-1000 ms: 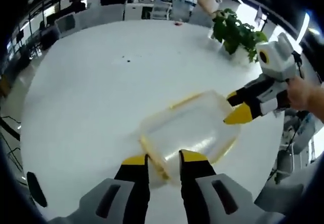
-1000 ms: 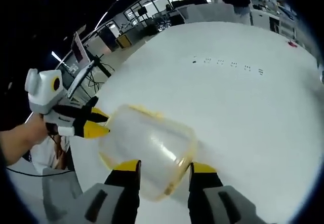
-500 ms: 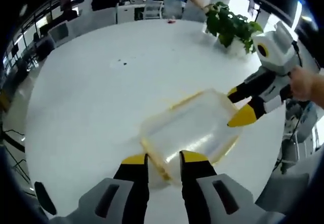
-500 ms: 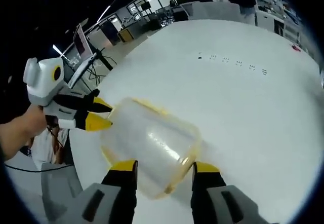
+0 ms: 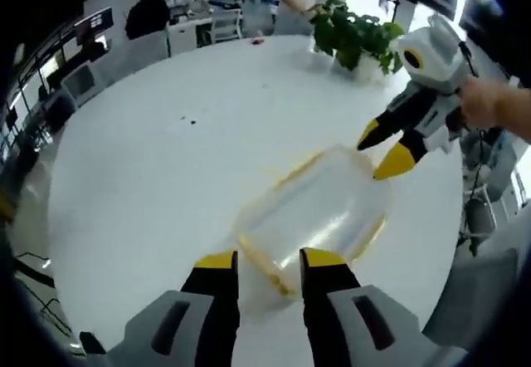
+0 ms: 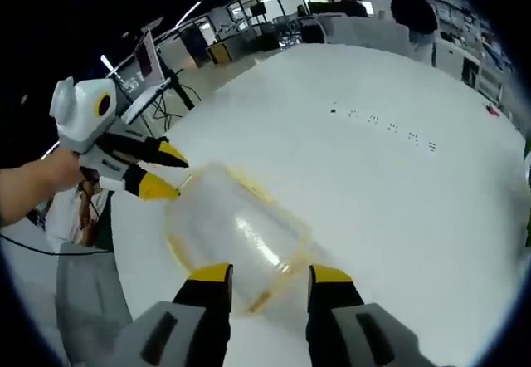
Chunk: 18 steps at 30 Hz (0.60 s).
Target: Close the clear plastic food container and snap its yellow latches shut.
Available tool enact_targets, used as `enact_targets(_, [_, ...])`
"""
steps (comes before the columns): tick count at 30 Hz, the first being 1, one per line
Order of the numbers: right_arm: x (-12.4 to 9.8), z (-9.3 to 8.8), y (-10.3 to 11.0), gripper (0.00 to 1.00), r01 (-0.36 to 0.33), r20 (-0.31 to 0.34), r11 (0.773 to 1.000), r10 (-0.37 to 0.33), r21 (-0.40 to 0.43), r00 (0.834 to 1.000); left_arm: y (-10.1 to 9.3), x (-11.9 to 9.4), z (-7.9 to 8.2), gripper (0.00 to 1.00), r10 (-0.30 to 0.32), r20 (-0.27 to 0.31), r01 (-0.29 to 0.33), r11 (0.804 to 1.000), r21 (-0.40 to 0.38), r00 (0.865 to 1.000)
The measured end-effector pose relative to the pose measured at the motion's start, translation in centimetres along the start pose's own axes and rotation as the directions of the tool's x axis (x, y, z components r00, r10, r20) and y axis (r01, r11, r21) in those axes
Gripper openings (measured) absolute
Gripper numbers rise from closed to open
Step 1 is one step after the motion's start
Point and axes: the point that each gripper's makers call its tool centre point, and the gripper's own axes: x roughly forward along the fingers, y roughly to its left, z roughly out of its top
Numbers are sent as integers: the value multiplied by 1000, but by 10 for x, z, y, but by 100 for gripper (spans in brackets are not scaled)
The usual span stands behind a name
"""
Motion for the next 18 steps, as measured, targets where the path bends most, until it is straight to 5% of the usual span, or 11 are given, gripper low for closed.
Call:
enact_targets(6, [0,11,9,32,-25,-80,946,-1,-323,997,5,-1,11,24,-12,-11,13,995,102,1000])
enact_targets(8, [1,20,6,30,10,-47,893,-35,-450,998,6,-4,14,23,-18,-22,20,992,121,1000])
enact_targets(11, [6,15,14,37,-43,-88,899,5,-436,996,4,-6,19,24,-38,-21,41,983,181,999])
enact_targets(18, [10,15,17,34,-69,-112,875,17,-480,994,3,-6,20,24,-43,-58,58,953,297,997])
